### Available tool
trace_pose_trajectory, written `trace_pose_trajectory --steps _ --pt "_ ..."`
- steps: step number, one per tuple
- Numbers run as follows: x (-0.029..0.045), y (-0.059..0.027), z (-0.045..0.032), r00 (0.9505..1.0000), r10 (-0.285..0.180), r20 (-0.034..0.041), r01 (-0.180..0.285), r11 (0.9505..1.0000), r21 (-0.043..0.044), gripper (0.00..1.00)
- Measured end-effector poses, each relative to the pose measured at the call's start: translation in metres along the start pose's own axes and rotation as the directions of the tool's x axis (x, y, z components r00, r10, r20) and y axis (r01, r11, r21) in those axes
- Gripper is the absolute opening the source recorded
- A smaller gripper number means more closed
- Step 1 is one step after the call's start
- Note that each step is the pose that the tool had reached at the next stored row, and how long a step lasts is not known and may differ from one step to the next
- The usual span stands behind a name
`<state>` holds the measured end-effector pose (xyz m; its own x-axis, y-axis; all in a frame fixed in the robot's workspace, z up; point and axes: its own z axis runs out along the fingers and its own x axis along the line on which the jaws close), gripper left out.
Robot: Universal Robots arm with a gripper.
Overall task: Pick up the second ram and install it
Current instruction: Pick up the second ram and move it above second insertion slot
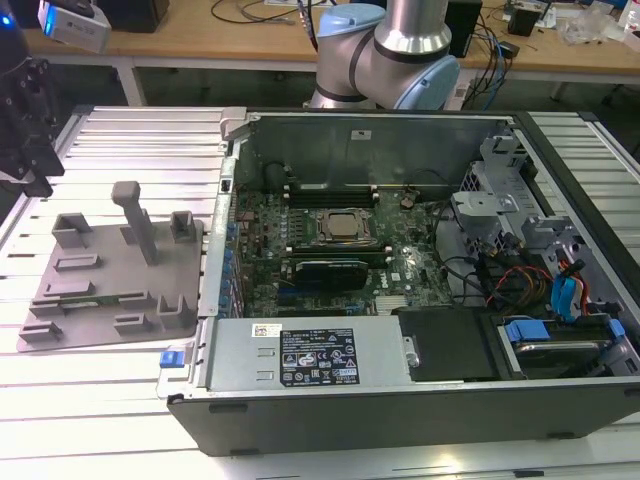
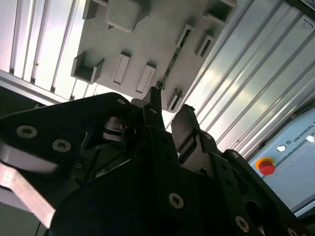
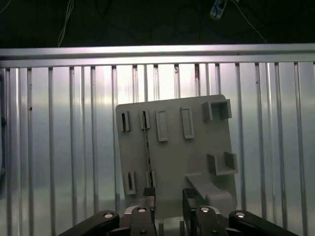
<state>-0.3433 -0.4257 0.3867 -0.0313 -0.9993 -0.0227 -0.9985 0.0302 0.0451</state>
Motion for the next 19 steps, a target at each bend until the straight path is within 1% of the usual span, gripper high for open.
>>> trace_pose_trajectory --steps 1,4,6,8,19 --pt "0.0 -0.0001 0.0008 1.0 0.0 0.0 0.0 1.0 0.0001 0.34" --pt "0.0002 -0.0004 0.0093 1.0 0.0 0.0 0.0 1.0 0.0 0.34" --pt "0.0003 -0.0005 0.0125 1.0 0.0 0.0001 0.0 1.0 0.0 0.34" --pt "0.0004 -0.0007 0.0173 1.0 0.0 0.0002 0.0 1.0 0.0001 0.34" --pt "0.0008 -0.0014 0.0325 1.0 0.0 0.0001 0.0 1.0 0.0 0.34"
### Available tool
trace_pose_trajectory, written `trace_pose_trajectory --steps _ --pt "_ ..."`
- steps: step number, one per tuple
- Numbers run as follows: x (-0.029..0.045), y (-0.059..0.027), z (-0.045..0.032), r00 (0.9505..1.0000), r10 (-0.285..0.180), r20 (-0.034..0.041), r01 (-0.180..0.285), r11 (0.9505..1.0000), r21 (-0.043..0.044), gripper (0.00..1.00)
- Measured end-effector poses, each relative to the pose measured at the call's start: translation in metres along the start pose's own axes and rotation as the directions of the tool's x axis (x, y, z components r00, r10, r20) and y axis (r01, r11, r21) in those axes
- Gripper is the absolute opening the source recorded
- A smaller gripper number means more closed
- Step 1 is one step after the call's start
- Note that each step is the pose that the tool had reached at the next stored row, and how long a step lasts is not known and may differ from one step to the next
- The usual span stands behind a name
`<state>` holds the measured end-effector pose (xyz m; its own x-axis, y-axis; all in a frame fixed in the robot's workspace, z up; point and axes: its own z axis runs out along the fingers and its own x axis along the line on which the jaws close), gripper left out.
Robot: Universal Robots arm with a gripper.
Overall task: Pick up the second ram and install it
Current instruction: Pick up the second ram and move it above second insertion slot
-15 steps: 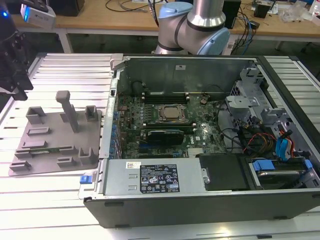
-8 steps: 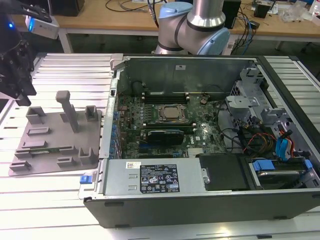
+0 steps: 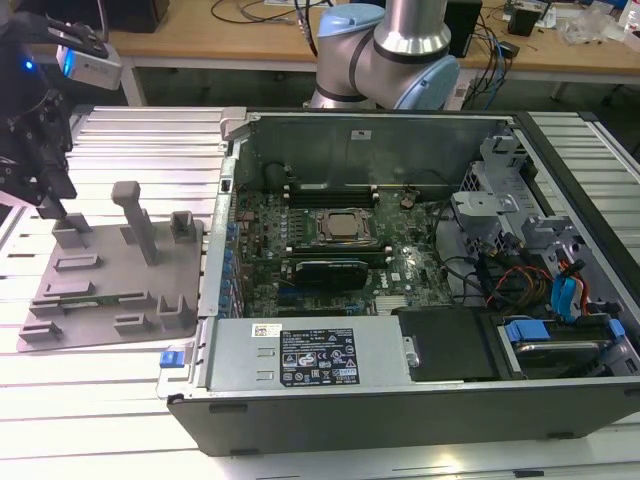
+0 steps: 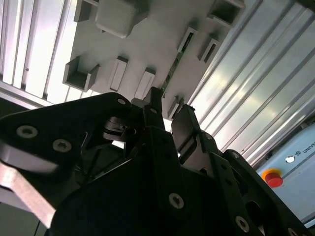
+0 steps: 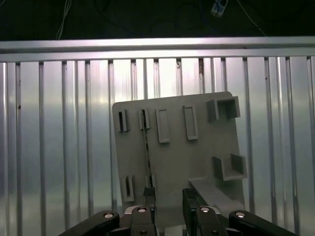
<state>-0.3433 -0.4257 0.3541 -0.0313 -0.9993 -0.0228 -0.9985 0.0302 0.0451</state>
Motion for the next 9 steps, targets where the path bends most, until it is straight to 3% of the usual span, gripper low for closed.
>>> trace_pose_trajectory --steps 9 --pt "0.0004 -0.0007 0.0154 1.0 0.0 0.0 0.0 1.0 -0.0001 0.34"
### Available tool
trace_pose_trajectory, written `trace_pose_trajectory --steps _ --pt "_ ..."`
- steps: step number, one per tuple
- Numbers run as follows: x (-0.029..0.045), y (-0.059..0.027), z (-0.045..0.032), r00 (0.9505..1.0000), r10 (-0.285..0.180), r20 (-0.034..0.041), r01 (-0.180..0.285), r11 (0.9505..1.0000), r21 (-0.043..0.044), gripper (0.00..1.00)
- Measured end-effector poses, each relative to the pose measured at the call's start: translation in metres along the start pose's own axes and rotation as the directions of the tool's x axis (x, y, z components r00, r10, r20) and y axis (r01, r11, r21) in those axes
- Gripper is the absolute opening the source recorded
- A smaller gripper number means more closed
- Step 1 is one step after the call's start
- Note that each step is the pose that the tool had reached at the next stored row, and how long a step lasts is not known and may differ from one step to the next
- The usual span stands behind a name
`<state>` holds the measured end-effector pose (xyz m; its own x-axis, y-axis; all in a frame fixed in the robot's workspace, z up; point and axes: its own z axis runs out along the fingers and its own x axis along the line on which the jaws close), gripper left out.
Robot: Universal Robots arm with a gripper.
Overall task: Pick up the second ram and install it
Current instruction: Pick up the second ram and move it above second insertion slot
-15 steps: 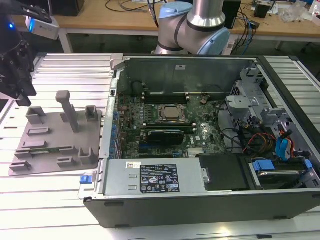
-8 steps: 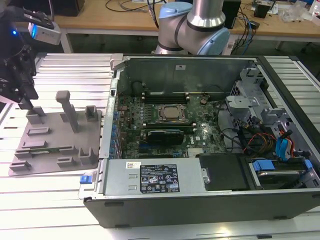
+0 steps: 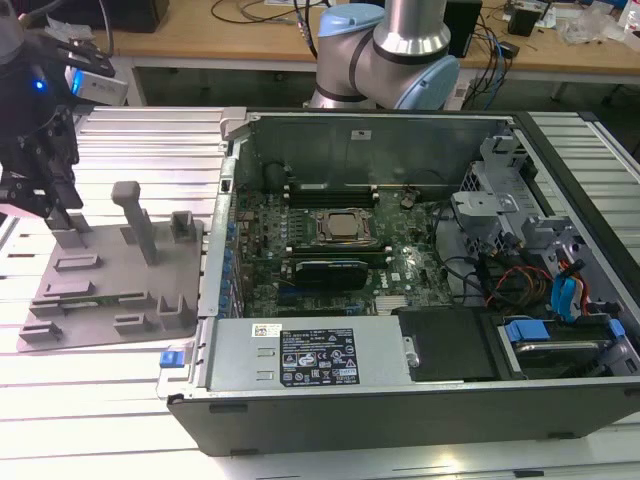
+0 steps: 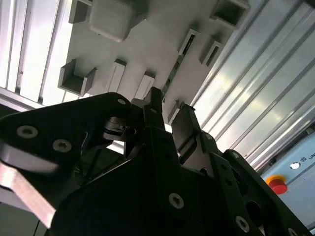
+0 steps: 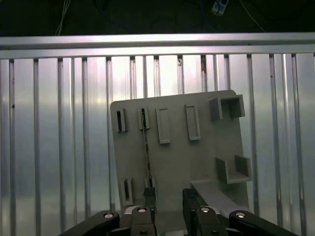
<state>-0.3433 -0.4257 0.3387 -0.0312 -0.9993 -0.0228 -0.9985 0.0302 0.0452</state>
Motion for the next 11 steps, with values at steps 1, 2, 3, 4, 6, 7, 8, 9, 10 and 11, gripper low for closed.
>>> trace_pose_trajectory --steps 1,2,3,4,6,7,8,9,10,11 --pt "0.0 0.0 0.0009 1.0 0.0 0.0001 0.0 1.0 0.0 0.34" --pt "0.0 -0.0001 0.0018 1.0 0.0 0.0 0.0 1.0 0.0001 0.34" --pt "0.0001 -0.0001 0.0028 1.0 0.0 0.0 0.0 1.0 0.0001 0.34" --pt "0.0001 -0.0002 0.0036 1.0 0.0 0.0001 0.0 1.0 0.0001 0.34" --pt "0.0001 -0.0003 0.007 1.0 0.0 0.0 0.0 1.0 0.0001 0.34" --pt "0.0002 -0.0004 0.0082 1.0 0.0 0.0001 0.0 1.0 0.0001 0.34" --pt "0.0002 -0.0004 0.009 1.0 0.0 0.0001 0.0 1.0 0.0001 0.34" --pt "0.0002 -0.0004 0.0097 1.0 0.0 0.0001 0.0 1.0 0.0 0.34" --pt "0.0002 -0.0005 0.0104 1.0 0.0 0.0001 0.0 1.0 0.0001 0.34" --pt "0.0002 -0.0005 0.0111 1.0 0.0 0.0 0.0 1.0 0.0001 0.34"
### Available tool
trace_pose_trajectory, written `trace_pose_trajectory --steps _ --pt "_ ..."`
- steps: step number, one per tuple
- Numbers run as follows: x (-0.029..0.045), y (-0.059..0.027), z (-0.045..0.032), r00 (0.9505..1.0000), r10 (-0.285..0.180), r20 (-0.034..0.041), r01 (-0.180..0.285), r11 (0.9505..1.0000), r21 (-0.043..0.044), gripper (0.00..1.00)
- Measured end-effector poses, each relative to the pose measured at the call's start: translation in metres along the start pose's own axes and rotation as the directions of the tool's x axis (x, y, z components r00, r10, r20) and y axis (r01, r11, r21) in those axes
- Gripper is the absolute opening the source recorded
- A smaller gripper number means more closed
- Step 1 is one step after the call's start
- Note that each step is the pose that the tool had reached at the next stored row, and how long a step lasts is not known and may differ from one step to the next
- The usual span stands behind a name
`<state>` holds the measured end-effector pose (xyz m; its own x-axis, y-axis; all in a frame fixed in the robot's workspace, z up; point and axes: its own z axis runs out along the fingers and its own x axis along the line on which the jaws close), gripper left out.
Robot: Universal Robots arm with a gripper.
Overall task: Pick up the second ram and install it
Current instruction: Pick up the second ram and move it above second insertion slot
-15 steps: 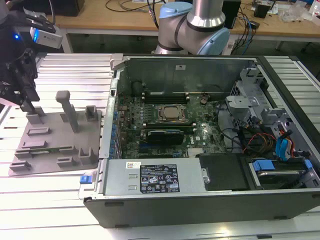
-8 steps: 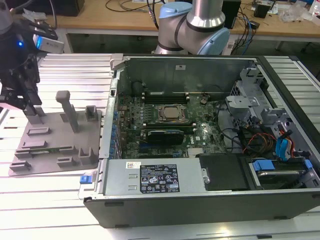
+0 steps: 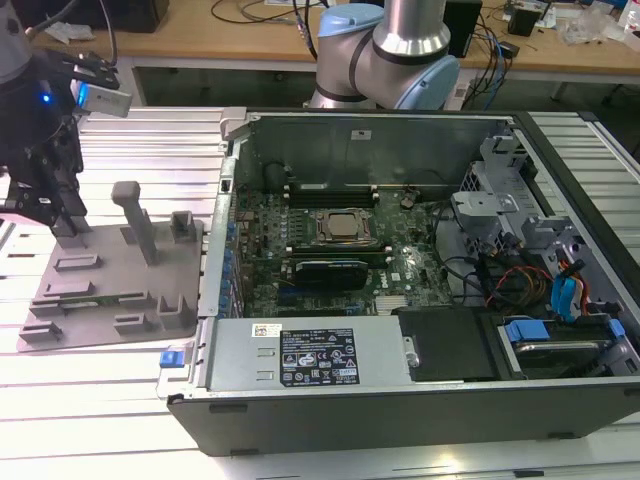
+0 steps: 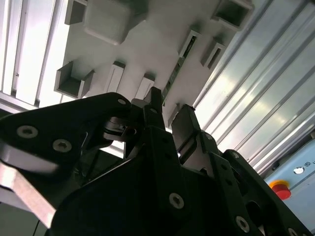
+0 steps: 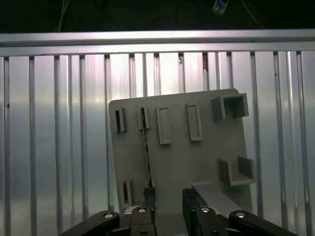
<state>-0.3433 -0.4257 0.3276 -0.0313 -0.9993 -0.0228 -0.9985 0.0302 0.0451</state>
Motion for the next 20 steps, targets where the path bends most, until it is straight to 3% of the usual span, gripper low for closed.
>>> trace_pose_trajectory --steps 20 --pt "0.0006 -0.0012 0.026 1.0 0.0 0.0 0.0 1.0 0.0 0.34"
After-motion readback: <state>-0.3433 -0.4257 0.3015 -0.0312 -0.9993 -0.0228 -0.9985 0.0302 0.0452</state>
